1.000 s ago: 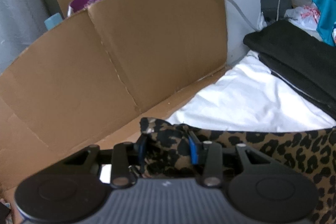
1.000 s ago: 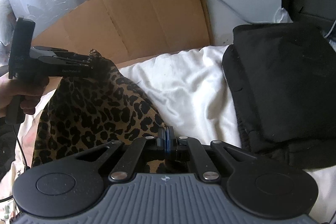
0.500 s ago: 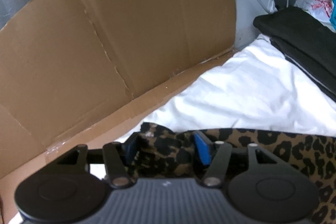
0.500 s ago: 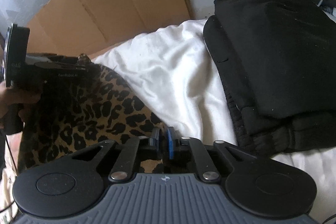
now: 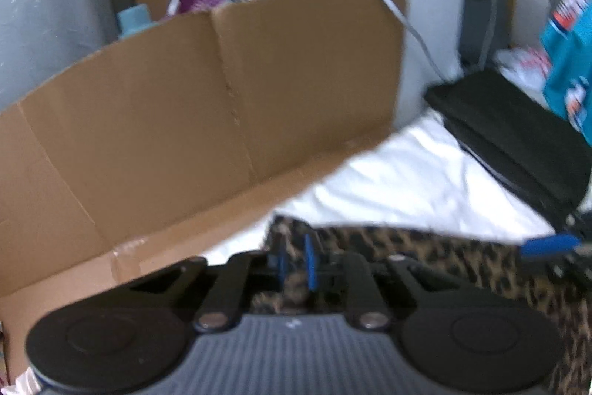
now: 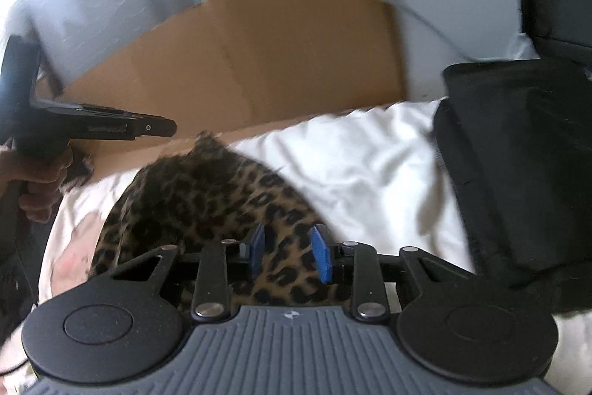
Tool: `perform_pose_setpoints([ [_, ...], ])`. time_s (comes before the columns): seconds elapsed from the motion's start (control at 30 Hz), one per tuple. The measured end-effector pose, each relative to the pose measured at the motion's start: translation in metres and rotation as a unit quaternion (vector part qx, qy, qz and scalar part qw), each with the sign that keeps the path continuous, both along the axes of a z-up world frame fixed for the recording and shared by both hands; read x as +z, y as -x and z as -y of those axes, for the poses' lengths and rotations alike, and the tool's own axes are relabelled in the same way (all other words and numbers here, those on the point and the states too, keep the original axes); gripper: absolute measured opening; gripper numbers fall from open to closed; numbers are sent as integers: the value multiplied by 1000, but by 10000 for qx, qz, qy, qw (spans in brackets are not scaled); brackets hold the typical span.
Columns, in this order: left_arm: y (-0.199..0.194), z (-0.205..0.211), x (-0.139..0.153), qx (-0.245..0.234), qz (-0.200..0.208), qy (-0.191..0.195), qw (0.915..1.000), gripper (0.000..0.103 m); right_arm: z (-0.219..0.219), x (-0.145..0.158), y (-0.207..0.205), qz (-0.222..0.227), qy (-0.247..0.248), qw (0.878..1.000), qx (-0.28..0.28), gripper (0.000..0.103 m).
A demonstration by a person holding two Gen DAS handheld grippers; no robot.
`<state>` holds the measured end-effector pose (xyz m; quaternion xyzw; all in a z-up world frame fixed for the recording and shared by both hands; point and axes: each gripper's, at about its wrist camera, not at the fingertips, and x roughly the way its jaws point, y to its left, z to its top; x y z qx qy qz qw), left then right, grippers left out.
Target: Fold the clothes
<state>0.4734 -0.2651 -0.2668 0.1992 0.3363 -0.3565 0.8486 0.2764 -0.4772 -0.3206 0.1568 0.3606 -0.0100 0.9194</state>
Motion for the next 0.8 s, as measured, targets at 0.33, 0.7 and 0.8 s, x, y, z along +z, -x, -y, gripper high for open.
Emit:
perform_pose_setpoints([
  [0.33,3,-8,-43,51,-462,-165,9988,9,0,-25,-16,-318,-148,9993,-120,26],
  [0.7,1,4,-66,100,-457,-389,9981,2,7,-36,-16,-428,-147,9987,-246,24],
  [0.8,4,3,-59,126,-389,-403,9984,3,13,-36,-13,-457,-177,9983,-306,22],
])
